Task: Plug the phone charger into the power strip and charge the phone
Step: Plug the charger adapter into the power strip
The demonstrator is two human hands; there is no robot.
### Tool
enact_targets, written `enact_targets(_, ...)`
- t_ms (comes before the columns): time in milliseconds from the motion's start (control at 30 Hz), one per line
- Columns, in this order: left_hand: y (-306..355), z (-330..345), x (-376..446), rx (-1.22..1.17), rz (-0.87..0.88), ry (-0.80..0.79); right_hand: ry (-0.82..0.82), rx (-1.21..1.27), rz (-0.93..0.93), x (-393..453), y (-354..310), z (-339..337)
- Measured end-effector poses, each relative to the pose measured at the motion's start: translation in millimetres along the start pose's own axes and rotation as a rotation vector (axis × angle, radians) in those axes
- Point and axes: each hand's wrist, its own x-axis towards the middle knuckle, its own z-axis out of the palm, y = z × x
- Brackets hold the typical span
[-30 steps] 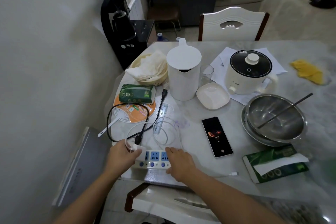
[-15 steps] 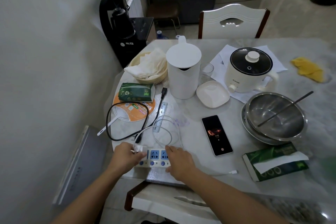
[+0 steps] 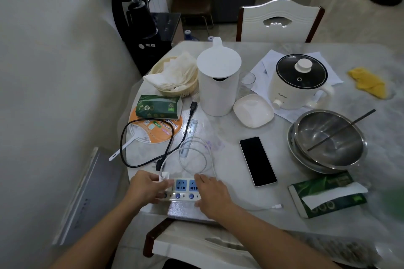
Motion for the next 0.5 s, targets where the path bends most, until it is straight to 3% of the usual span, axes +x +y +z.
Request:
enact_targets(267,-3.3,-2.8,-0.3,0.089,0.037,0.044,-0.067,0.003,-0.03,-0.4,6.9,-5.9)
enact_targets(500,-16.3,4.7,-20.3,0.897,0.196,0.127,-0.025,-0.004,0.006,-26.0,26.0,-35.8)
